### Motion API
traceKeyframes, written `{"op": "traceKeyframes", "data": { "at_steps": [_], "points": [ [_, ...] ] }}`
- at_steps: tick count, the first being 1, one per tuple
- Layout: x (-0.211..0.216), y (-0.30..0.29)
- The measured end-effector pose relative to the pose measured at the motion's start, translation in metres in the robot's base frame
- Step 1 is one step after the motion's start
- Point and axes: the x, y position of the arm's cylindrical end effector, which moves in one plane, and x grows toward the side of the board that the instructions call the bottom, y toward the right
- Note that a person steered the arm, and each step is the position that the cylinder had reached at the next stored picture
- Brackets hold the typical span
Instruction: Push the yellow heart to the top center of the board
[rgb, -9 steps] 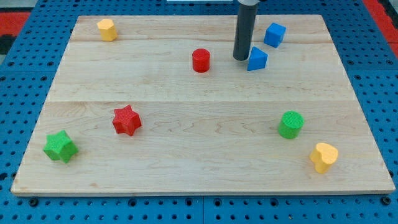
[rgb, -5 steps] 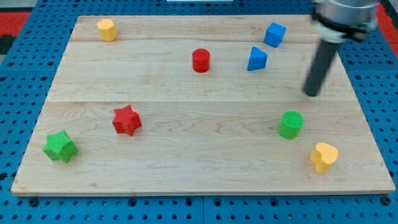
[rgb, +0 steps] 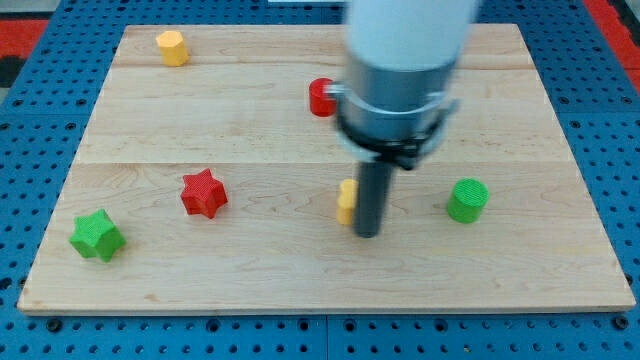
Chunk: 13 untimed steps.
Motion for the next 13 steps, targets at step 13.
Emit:
{"op": "traceKeyframes", "data": {
  "at_steps": [13],
  "points": [
    [-0.162,-0.093]
  ]
}}
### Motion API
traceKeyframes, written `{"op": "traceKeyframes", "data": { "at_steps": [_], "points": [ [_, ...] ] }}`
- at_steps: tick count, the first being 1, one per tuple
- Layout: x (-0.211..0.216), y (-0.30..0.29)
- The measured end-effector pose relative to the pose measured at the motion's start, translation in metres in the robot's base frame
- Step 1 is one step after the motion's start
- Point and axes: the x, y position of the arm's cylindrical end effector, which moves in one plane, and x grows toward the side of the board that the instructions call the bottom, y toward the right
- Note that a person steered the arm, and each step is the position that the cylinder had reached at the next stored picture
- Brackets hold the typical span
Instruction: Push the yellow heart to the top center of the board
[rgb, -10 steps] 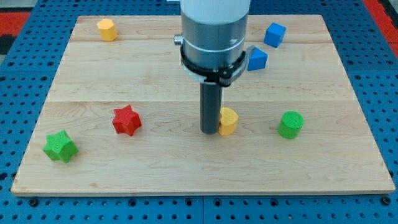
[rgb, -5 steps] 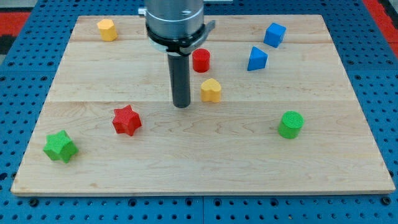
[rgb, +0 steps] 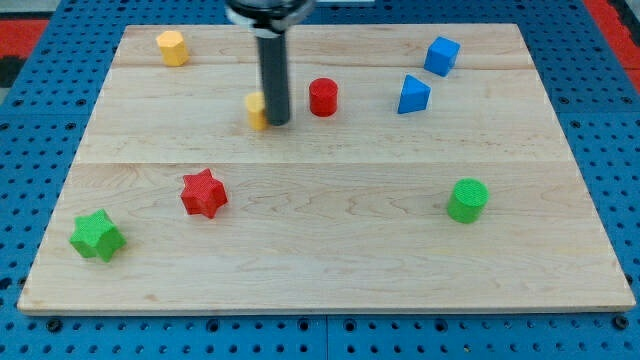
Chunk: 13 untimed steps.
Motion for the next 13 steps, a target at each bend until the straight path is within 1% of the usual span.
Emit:
{"op": "traceKeyframes", "data": {
  "at_steps": [1,2,4,5,6,7,8,9,10,11,12,13],
  "points": [
    [0.011,-0.007],
    [-0.01,-0.04],
    [-0.086,-0.074],
    [-0.093,-0.124],
    [-0.115,-0.094],
    [-0.132,-0.034],
    [-0.129,-0.01],
    [-0.106,-0.027],
    [-0.073,-0.029],
    [-0.093,0.023],
    [-0.122,0.075],
    [-0.085,0.046]
  ]
}}
